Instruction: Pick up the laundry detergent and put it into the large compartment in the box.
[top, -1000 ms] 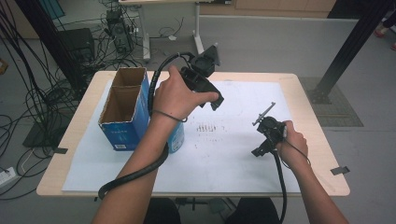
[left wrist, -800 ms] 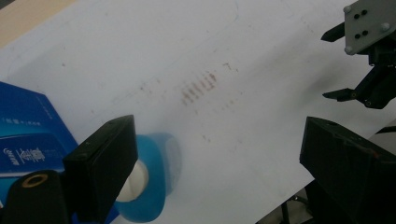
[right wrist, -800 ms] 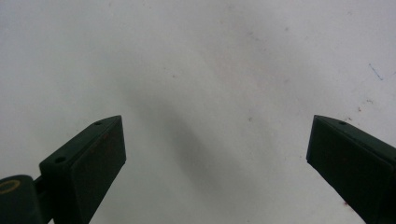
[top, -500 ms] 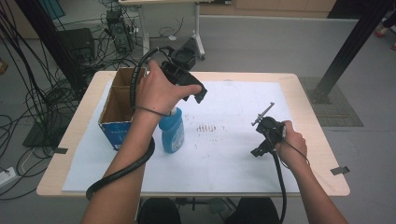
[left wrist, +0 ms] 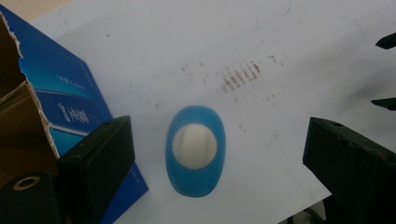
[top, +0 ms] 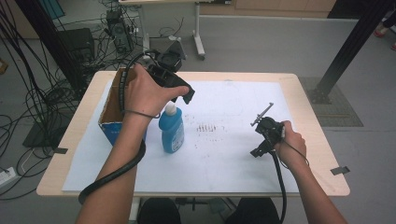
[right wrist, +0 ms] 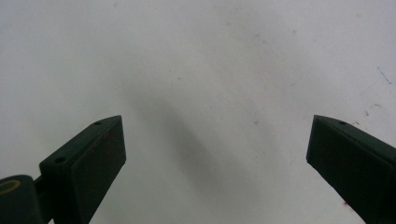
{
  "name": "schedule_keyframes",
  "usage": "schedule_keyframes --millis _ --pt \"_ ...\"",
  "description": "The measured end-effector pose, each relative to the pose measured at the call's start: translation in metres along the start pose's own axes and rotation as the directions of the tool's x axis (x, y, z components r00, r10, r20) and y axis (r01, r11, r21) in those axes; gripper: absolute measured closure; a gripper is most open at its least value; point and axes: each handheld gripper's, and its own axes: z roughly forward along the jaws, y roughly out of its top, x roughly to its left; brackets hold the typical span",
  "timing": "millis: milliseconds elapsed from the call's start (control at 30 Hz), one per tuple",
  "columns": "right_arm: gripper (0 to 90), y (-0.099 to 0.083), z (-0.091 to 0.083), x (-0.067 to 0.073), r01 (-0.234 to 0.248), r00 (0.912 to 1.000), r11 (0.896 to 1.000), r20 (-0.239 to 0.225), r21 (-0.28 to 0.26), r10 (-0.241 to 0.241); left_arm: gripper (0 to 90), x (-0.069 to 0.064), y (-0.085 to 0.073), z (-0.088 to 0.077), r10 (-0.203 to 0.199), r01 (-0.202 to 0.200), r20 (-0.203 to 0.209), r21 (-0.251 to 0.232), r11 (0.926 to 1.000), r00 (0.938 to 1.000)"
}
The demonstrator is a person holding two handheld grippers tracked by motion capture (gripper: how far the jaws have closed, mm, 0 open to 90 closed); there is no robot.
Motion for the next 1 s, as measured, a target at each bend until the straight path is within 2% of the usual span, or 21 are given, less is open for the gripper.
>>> schedule_keyframes --millis 333,600,1000 --pt "4.3 0.000 0.001 0.001 0.001 1.0000 1.000 -0.004 0.002 -0.001 9.3 0.004 -0.004 0.010 -0.013 0.013 0.005 0.007 0.9999 0.9999" --pt "4.3 0.001 0.001 0.001 0.003 1.0000 1.000 -0.001 0.006 -0.003 9.0 0.005 -0.007 0.019 -0.017 0.017 -0.009 0.011 0.9998 0.9998" --pt "4.3 0.002 0.003 0.000 0.009 1.0000 1.000 -0.004 0.016 -0.009 9.6 0.007 -0.012 0.039 -0.018 0.018 0.010 0.034 0.9993 0.9998"
